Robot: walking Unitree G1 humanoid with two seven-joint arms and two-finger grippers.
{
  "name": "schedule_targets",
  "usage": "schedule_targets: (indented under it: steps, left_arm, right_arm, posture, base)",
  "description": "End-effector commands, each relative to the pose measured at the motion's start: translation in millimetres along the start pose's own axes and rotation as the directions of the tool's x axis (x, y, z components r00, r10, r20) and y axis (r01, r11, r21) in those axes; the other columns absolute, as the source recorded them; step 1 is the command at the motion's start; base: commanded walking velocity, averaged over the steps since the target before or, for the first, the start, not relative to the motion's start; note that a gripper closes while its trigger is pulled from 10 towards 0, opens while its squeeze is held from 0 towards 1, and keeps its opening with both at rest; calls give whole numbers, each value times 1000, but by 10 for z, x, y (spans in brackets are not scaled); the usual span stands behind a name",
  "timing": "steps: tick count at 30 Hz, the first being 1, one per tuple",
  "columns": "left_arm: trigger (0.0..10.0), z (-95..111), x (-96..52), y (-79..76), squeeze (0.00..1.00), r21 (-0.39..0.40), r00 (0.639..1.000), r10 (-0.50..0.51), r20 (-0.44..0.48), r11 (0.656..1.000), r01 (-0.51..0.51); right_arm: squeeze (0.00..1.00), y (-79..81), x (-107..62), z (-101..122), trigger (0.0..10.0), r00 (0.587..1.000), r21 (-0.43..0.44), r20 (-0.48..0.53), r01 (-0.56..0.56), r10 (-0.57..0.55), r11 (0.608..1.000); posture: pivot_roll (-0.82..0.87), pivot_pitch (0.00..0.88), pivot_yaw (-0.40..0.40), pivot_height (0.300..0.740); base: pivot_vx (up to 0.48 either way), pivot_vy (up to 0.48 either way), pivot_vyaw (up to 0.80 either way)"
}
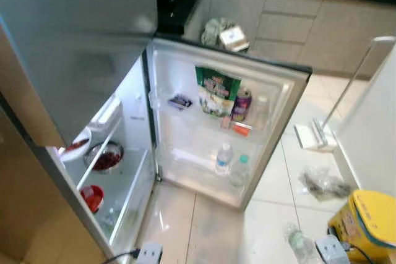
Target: Restocking fridge
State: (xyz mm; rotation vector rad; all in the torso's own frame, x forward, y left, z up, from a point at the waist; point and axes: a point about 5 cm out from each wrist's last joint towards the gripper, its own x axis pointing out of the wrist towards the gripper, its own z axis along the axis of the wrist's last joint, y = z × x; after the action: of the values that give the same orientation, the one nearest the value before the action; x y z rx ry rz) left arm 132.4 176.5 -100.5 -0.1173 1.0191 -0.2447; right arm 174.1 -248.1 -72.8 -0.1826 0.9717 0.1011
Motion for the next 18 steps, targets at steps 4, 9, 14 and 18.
schedule_targets:
  steps: [4,9,14,18]
  left_arm:
    - [10000,-41,-7,-4,0,23,1000,-6,-24,1000,6]
    - [10000,-70,-16,-1,0,41,999,-9,-39,999,10]
    - [10000,-77,-19,1,0,45,999,-9,-41,999,11]
    - [10000,-92,-22,-4,0,46,999,-12,-43,999,14]
  right_arm:
    - [0,-48,16,757,10000,947,16,312,-79,70,997]
    - [0,-10,-34,1174,10000,873,-27,455,-187,178,982]
    - [0,47,-85,1442,10000,808,-80,528,-262,264,962]
    - [0,110,-149,1734,10000,748,-167,576,-288,331,943]
  posture:
    - [-24,0,-57,740]
    - [-26,0,-56,740]
    - [-18,0,-59,740]
    - [-14,0,-60,740]
  base:
    - [0,0,0]
    - [0,0,0]
    - [0,0,0]
    - [0,0,0]
